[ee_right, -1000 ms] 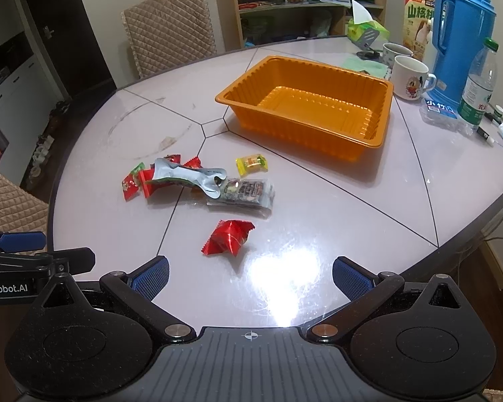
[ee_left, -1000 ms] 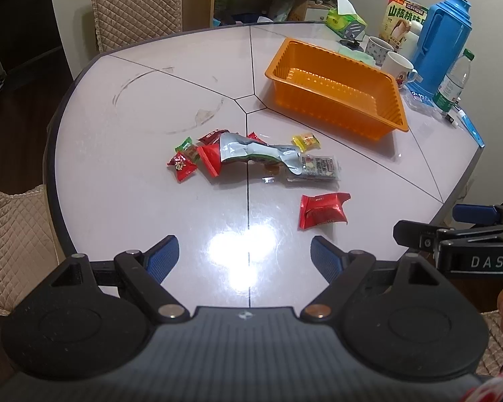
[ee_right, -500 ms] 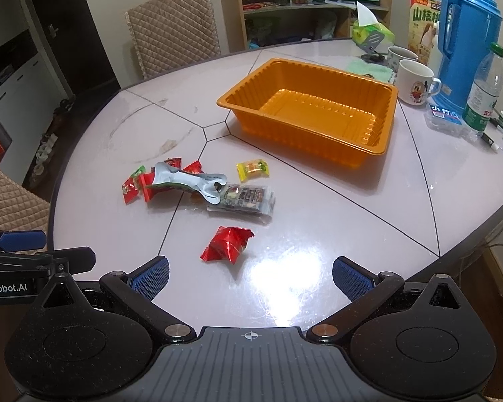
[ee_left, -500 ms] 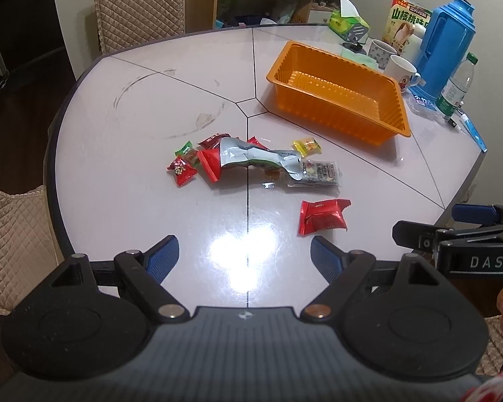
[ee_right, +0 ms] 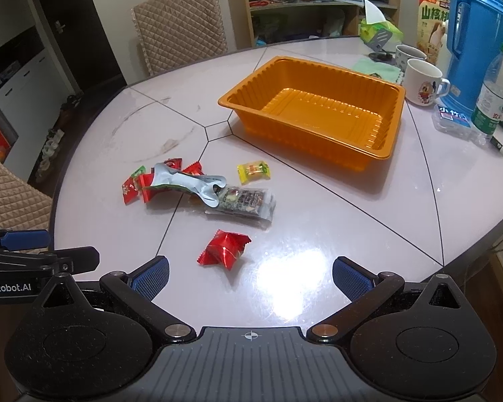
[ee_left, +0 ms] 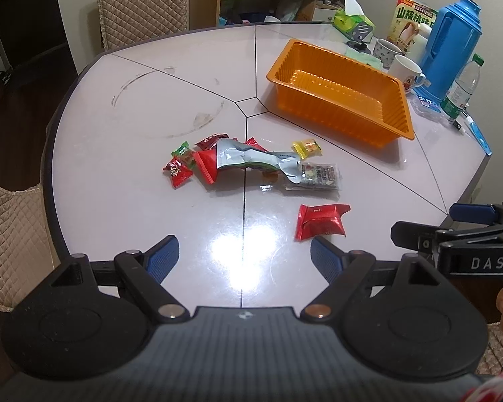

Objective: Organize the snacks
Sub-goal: 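Grasp the red candy packet with the right gripper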

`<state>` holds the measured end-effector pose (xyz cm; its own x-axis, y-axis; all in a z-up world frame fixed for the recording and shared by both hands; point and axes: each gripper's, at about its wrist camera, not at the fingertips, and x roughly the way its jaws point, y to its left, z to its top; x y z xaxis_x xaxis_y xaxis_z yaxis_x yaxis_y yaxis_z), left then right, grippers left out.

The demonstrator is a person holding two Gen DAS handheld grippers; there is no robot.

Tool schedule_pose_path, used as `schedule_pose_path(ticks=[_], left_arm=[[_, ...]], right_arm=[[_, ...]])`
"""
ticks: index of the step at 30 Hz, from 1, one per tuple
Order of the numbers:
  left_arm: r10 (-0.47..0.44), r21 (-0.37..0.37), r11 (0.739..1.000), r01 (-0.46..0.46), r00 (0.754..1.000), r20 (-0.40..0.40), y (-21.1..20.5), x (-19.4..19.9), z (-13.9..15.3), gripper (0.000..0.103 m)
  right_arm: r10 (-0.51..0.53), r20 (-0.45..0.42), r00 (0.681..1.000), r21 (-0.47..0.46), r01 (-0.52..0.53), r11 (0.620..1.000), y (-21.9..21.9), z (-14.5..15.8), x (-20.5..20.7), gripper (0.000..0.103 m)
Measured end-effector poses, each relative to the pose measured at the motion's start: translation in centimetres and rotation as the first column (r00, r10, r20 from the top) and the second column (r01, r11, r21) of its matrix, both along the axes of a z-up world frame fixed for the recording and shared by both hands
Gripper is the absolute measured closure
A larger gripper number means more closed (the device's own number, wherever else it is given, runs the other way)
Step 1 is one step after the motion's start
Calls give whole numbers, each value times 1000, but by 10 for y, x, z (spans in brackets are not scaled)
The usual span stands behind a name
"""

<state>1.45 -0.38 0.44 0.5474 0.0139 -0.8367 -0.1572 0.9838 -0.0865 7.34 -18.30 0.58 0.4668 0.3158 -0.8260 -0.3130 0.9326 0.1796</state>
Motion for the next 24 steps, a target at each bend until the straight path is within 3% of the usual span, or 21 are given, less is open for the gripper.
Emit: schedule_pose_path(ticks=[7, 11, 13, 14, 15, 24], left_arm=[[28, 2, 1000, -28, 1000, -7, -3, 8, -5, 19], [49, 3, 999, -49, 999, -11, -2, 11, -8, 19], [64, 3, 998, -64, 998, -14, -2, 13, -11, 19], [71, 3, 998, -71, 997, -16, -1, 14, -12, 19], [78, 3, 997, -78, 997, -17, -1, 15, -13, 19], [152, 0, 988, -152, 988, -33, 2, 21, -29, 19]], right_arm=[[46, 3, 999, 38, -46, 998, -7, -4, 10, 0], [116, 47, 992, 78, -120, 990, -12, -9, 16, 0], [148, 56, 987, 95, -153, 984, -14, -14, 19, 8], [166, 59, 984, 99, -171, 980, -13, -16, 22, 19], [185, 56, 981, 103, -190, 976, -13, -19, 25, 23], [377, 79, 923, 90, -383, 919, 1, -49, 46, 36]])
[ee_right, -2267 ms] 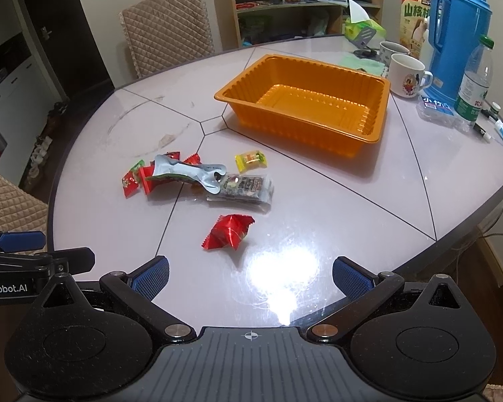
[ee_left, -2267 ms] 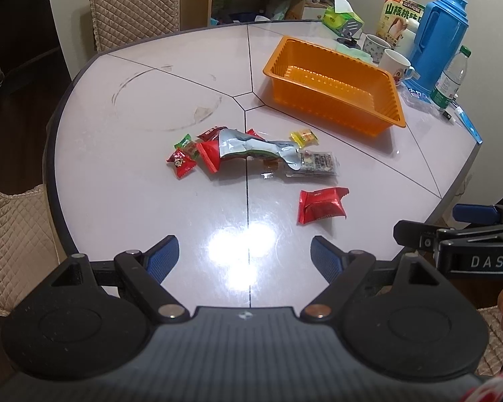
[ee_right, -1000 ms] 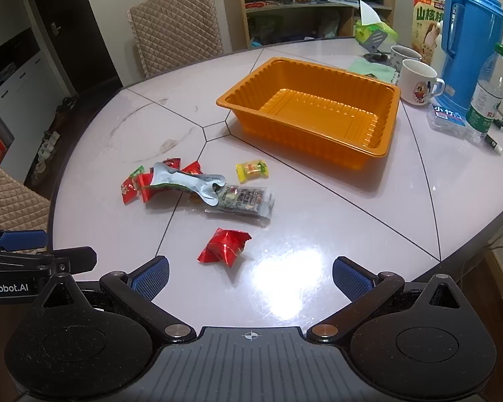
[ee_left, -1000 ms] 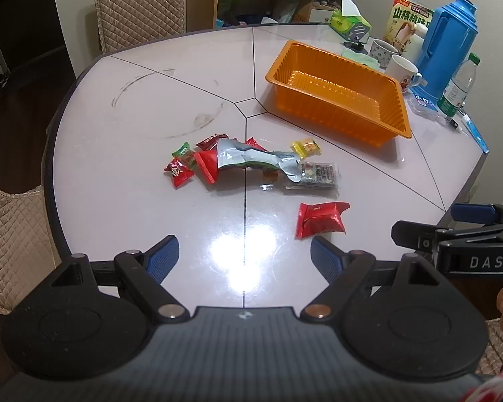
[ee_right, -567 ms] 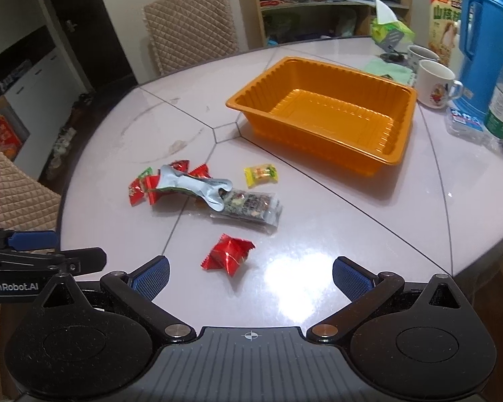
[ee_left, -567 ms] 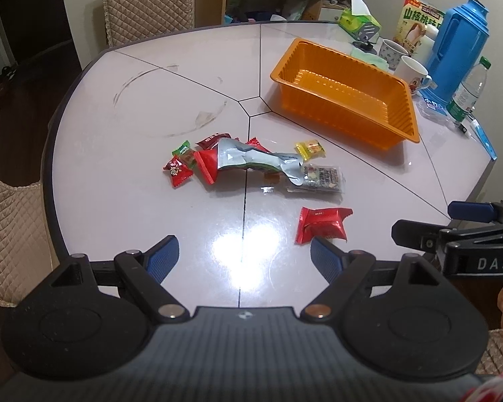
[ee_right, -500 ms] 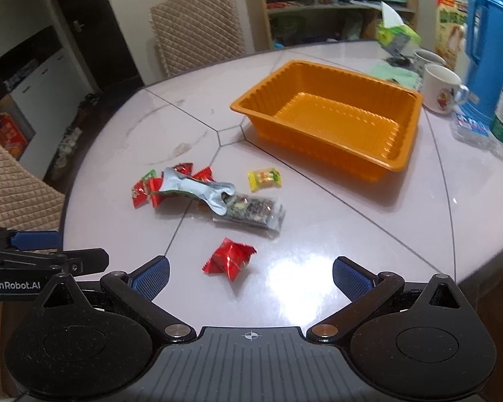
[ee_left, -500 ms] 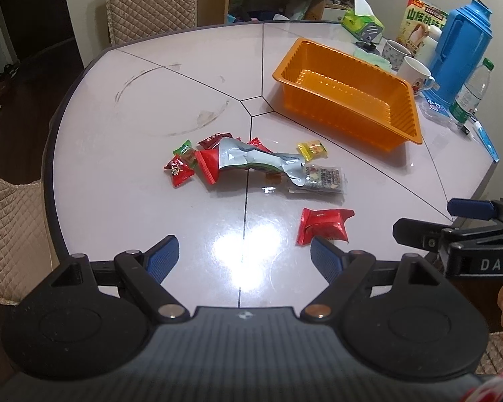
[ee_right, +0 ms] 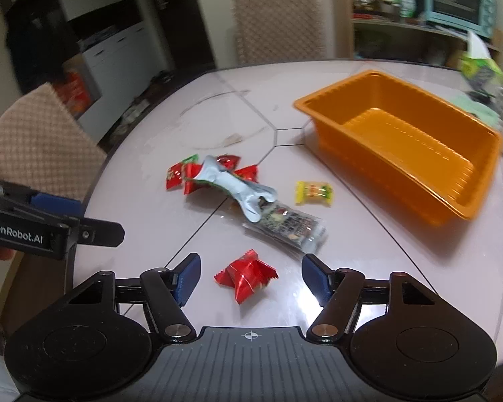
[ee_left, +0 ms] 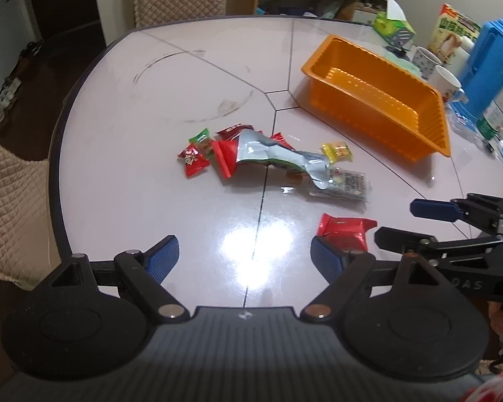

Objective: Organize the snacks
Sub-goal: 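Grasp the red candy packet with the right gripper, then grasp the silver foil pouch with the left gripper while the right gripper holds the red packet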

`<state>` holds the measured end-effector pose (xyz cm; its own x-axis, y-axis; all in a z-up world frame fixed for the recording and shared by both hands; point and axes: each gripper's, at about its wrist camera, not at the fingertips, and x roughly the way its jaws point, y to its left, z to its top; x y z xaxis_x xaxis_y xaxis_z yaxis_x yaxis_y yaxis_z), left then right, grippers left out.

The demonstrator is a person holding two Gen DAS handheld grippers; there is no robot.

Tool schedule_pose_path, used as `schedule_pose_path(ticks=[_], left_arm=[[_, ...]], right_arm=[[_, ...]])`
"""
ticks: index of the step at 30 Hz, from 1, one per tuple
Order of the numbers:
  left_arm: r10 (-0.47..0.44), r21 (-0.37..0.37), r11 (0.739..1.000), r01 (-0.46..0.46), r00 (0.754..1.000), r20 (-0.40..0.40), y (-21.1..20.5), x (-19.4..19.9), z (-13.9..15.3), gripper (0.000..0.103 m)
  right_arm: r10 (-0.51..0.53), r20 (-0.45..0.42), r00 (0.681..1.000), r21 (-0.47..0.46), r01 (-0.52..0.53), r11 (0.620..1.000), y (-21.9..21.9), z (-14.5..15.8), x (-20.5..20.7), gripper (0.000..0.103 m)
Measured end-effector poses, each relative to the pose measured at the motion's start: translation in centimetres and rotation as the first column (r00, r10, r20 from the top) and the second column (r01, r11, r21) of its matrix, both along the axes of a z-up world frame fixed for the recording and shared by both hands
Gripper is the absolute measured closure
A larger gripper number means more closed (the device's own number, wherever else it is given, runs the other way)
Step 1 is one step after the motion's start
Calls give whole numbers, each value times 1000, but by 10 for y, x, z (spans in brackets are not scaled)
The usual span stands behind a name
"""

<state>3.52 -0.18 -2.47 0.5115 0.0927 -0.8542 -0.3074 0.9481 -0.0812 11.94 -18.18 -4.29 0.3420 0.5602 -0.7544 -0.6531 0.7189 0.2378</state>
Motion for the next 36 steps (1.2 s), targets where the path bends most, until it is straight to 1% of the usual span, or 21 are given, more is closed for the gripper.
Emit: schedule_pose_path(ticks=[4, 7, 9, 12, 14, 19, 20, 23, 25, 26, 29, 32, 35, 36], left_arm=[[33, 6, 999, -33, 999, -12, 0, 1, -5, 19], [57, 9, 998, -57, 998, -22, -1, 1, -9, 19], [72, 10, 997, -72, 997, -26, -1, 1, -11, 19], [93, 14, 996, -92, 995, -36, -1, 0, -15, 19], [103, 18, 995, -103, 994, -42, -2, 0, -17, 19], [115, 24, 993, -114, 992, -52, -5, 1, -20, 19], [114, 27, 993, -112, 992, -53, -7, 2, -20, 19], [104, 36, 994, -103, 993, -52, -11, 3, -21, 19], [97, 48, 994, -95, 994, -51, -14, 5, -21, 19], [92, 53, 995, -90, 994, -50, -16, 6, -22, 19], [82, 72, 994, -79, 996, -40, -20, 8, -22, 20], [62, 95, 994, -60, 998, -25, -27, 13, -22, 26], [26, 138, 990, -25, 1000, -5, -35, 19, -22, 32], [11, 156, 988, -11, 1000, -1, -38, 22, -23, 32]], right_arm=[[90, 20, 996, -24, -89, 996, 11, -14, 9, 37], [156, 28, 987, -39, -155, 987, 18, -25, 14, 39], [197, 29, 980, -61, -195, 979, 22, -32, 16, 45], [243, 28, 970, -88, -240, 967, 27, -42, 18, 50], [267, 38, 963, -99, -262, 960, 30, -48, 18, 52], [310, 47, 949, -122, -303, 945, 32, -56, 15, 64], [315, 46, 948, -123, -307, 944, 32, -57, 15, 64], [312, 47, 949, -118, -305, 945, 30, -59, 16, 67], [305, 43, 951, -112, -299, 948, 27, -59, 16, 71], [299, 39, 953, -107, -294, 950, 25, -58, 16, 75], [266, 30, 964, -92, -262, 961, 16, -57, 18, 77], [219, 28, 975, -66, -217, 974, 3, -50, 20, 78], [164, 28, 986, -31, -163, 986, -14, -41, 25, 78], [144, 26, 989, -19, -144, 989, -20, -37, 27, 78]])
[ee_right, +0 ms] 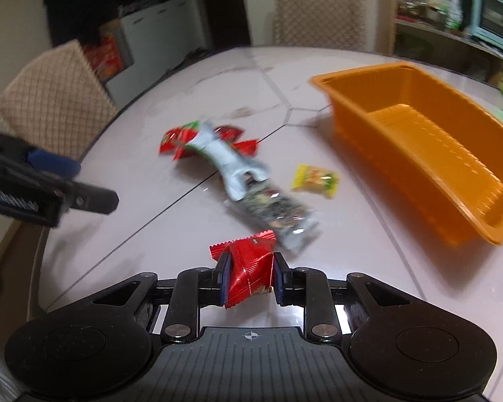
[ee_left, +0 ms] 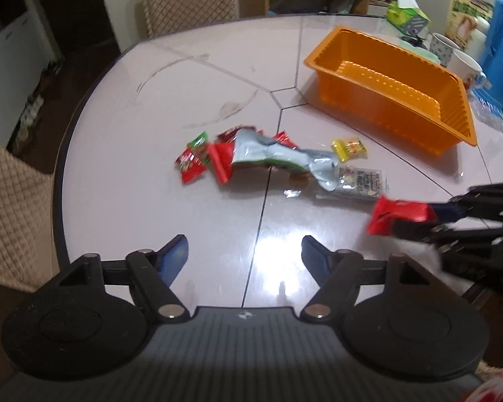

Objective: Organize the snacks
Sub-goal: 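Grasp the silver foil pouch with the left gripper while the right gripper holds the red packet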

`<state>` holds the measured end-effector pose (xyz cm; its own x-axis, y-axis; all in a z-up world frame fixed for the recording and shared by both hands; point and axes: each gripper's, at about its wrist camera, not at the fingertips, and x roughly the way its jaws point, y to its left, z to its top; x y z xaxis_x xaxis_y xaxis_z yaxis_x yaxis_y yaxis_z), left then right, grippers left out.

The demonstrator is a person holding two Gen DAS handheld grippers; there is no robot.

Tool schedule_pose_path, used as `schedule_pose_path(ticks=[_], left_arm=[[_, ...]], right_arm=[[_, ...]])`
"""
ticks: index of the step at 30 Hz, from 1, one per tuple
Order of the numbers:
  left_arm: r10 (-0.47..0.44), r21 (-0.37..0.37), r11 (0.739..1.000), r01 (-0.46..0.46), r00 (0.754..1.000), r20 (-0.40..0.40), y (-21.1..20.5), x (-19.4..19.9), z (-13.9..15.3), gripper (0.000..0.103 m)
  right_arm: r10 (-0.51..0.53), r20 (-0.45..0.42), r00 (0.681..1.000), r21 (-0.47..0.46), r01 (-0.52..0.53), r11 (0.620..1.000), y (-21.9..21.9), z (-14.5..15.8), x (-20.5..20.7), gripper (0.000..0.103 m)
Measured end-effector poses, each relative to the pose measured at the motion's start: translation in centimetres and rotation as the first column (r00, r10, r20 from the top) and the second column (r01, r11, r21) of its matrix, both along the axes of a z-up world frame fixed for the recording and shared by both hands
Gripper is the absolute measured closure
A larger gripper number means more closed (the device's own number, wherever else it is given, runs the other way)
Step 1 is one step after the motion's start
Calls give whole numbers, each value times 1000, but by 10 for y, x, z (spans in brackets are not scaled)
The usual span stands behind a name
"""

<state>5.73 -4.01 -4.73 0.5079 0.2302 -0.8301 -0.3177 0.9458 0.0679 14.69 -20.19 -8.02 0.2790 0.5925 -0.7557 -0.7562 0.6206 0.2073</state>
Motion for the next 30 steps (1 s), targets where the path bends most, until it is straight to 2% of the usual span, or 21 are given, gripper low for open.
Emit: schedule_pose_path(ticks=[6, 8, 10, 15, 19, 22, 25, 26, 27, 30], left_arm=[[-117, 86, 990, 114, 993, 21, -10, 20, -4, 35], [-180, 122, 977, 177, 984, 14, -12, 28, -6, 37], [-254, 171, 953, 250, 967, 1, -15, 37, -10, 37], [-390, 277, 879, 388, 920, -50, -16, 62, -25, 42], [-498, 353, 789, 502, 860, -109, -17, 75, -39, 42], [-566, 365, 729, 579, 810, -154, -15, 82, -50, 42], [-627, 397, 654, 644, 755, -193, -14, 86, -60, 44], [-639, 405, 635, 658, 741, -203, -14, 87, -62, 47], [-654, 406, 618, 673, 727, -211, -12, 89, -64, 52], [-691, 395, 577, 715, 685, -231, -8, 94, -71, 56]], right_arm=[[-97, -8, 995, 56, 98, 994, -35, 17, 8, 78], [-132, -14, 991, 61, 133, 989, -45, 19, 10, 78], [-172, -30, 985, 70, 174, 982, -55, 21, 11, 78], [-251, -41, 967, 60, 253, 966, -73, 21, 10, 78], [-308, -53, 950, 49, 311, 949, -81, 23, 8, 78], [-353, -62, 934, 43, 355, 934, -82, 23, 10, 78], [-384, -74, 920, 41, 388, 921, -81, 24, 13, 78], [-394, -71, 916, 34, 397, 917, -81, 24, 13, 78], [-403, -72, 913, 29, 405, 914, -80, 24, 15, 78], [-423, -78, 903, 18, 426, 905, -77, 23, 16, 78]])
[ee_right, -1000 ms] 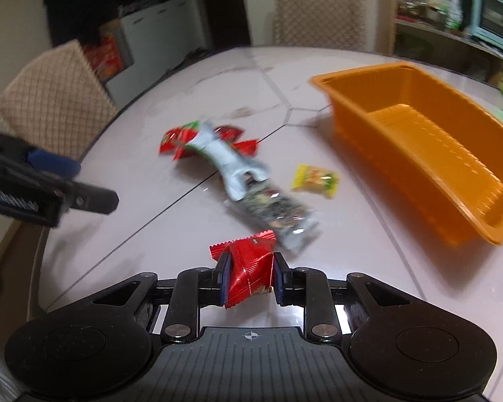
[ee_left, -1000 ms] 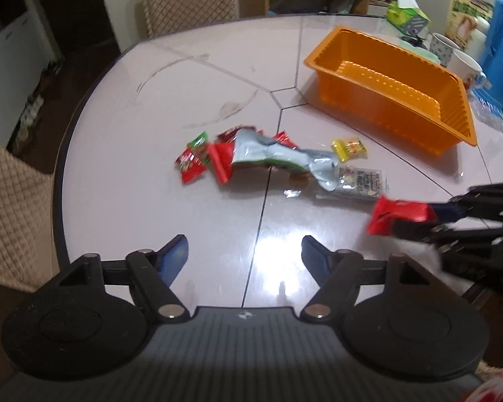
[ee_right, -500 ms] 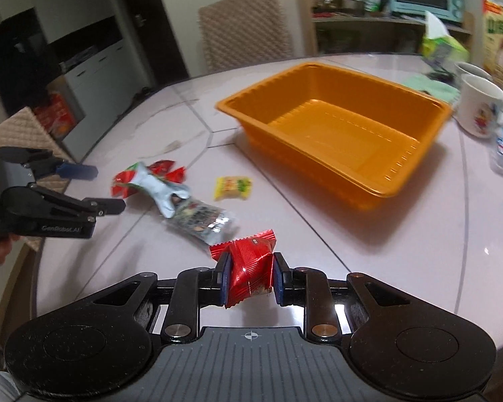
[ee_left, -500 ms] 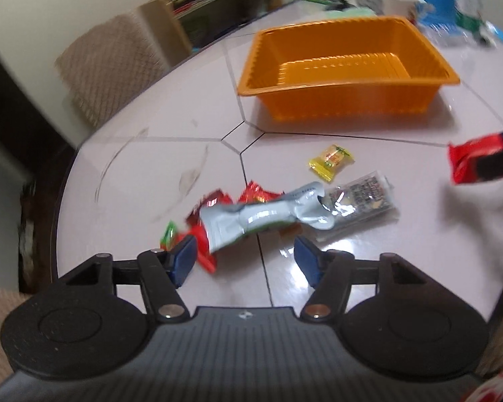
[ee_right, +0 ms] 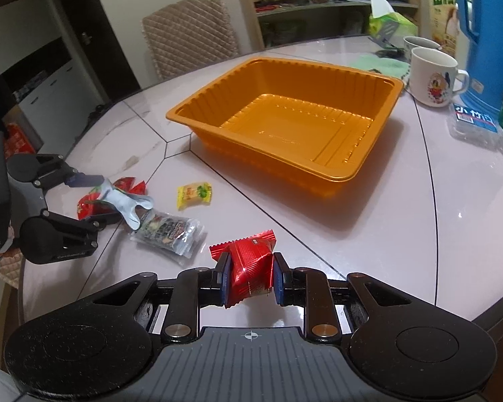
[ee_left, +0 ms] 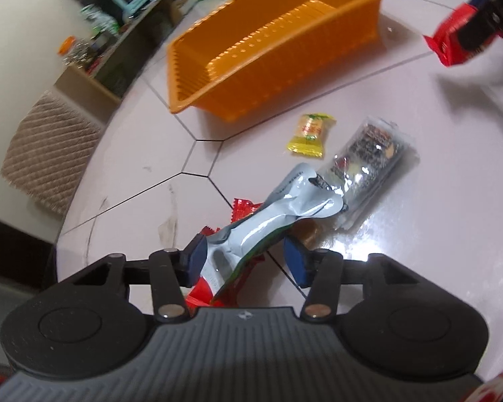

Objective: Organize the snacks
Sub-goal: 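Grasp the silver foil pouch with the left gripper while the right gripper holds the red packet, then carry both packets over the orange tray with both grippers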

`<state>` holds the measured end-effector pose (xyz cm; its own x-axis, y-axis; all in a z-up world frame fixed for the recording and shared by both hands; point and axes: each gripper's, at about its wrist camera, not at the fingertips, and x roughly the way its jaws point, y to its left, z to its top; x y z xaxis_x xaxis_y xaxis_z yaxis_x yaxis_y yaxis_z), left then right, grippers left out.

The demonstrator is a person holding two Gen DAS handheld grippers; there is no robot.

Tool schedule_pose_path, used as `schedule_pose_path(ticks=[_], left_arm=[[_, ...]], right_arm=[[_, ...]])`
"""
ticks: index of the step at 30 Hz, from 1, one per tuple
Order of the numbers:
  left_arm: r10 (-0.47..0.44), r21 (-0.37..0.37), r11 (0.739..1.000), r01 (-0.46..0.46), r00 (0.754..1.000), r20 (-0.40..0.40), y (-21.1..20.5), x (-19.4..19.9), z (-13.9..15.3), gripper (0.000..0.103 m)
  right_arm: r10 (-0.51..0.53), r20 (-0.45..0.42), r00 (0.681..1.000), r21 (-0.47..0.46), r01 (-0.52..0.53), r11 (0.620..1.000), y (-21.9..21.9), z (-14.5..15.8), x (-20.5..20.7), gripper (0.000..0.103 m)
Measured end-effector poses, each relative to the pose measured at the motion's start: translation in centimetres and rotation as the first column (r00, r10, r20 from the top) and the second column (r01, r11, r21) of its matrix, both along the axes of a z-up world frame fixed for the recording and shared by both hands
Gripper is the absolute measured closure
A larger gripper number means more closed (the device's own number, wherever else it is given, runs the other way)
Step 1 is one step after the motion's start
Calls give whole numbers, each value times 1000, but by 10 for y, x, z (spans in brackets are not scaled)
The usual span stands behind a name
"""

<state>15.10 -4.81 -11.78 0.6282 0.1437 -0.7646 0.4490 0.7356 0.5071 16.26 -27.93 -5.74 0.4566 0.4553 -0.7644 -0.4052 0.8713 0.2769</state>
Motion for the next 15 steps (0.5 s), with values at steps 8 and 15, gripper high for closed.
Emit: schedule_pose_path(ticks=[8, 15], left_arm=[[-70, -5, 998, 70, 998, 6, 11, 7, -4, 85], [3, -154, 988, -2, 1000, 6, 24, 14, 21, 92]], right_arm=[[-31, -13, 999, -24, 31, 999, 7, 0, 3, 78], [-39, -9, 999, -25, 39, 999, 10, 2, 6, 78]])
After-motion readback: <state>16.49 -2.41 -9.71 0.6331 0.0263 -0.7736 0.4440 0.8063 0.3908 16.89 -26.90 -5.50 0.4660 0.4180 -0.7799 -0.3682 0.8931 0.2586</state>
